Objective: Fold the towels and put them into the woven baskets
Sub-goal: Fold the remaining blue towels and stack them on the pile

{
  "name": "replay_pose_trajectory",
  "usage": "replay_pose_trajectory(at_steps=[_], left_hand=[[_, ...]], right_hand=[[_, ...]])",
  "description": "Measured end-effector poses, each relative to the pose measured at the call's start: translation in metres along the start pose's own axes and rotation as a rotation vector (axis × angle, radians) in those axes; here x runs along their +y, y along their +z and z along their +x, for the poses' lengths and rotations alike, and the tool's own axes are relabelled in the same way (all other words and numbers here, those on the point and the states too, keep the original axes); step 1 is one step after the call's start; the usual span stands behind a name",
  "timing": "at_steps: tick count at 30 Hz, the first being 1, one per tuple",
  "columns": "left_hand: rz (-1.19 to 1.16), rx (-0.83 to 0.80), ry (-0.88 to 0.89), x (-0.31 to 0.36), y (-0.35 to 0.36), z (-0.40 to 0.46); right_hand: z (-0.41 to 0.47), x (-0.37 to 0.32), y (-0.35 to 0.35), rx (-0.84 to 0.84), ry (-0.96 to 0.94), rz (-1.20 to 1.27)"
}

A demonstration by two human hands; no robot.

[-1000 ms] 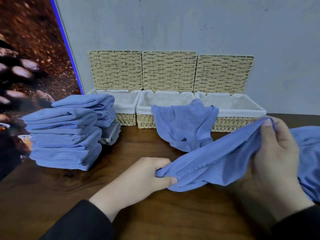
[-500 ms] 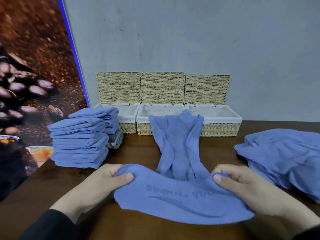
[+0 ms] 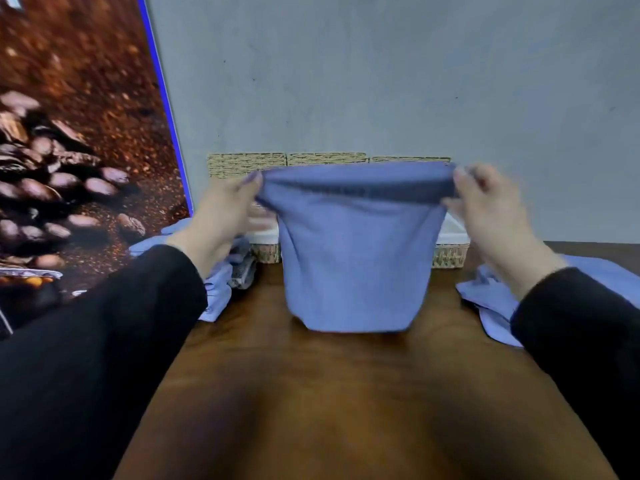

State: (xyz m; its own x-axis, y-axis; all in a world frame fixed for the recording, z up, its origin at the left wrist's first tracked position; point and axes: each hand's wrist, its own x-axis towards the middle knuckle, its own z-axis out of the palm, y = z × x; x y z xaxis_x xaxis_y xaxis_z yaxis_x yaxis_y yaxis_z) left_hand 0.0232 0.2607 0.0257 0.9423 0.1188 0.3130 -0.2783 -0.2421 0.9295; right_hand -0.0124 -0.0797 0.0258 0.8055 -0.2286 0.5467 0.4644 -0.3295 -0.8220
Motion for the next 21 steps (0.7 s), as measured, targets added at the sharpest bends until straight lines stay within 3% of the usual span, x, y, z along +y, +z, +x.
replay_pose_trajectory(at_steps=[3, 6, 8, 11, 14, 18, 21], left_hand=[[-0.185, 0.174, 0.309, 0.048, 0.001, -0.001], [-0.242, 0.168, 0.370, 0.035, -0.002, -0.015], [-0.174, 0.092, 0.292, 0.000, -0.003, -0.028], [0.200, -0.040, 0.229, -0.056, -0.010, -0.063], [0.433, -0.350, 0.185, -0.103, -0.012, -0.110], [0.458, -0.664, 0.122, -0.137, -0.024, -0.135], [0.381, -0.621, 0.136, -0.133, -0.027, -0.131]], right_hand=[[0.009, -0.033, -0.009, 0.168, -0.320, -0.073], [-0.023, -0.027, -0.014, 0.146, -0.358, -0.061], [-0.054, -0.001, -0.017, 0.078, -0.309, -0.154], [-0.102, 0.044, -0.025, -0.097, -0.173, -0.292], [-0.140, 0.083, -0.036, -0.357, -0.027, -0.396], [-0.158, 0.108, -0.047, -0.733, 0.036, -0.462], [-0.148, 0.110, -0.045, -0.705, -0.053, -0.471]])
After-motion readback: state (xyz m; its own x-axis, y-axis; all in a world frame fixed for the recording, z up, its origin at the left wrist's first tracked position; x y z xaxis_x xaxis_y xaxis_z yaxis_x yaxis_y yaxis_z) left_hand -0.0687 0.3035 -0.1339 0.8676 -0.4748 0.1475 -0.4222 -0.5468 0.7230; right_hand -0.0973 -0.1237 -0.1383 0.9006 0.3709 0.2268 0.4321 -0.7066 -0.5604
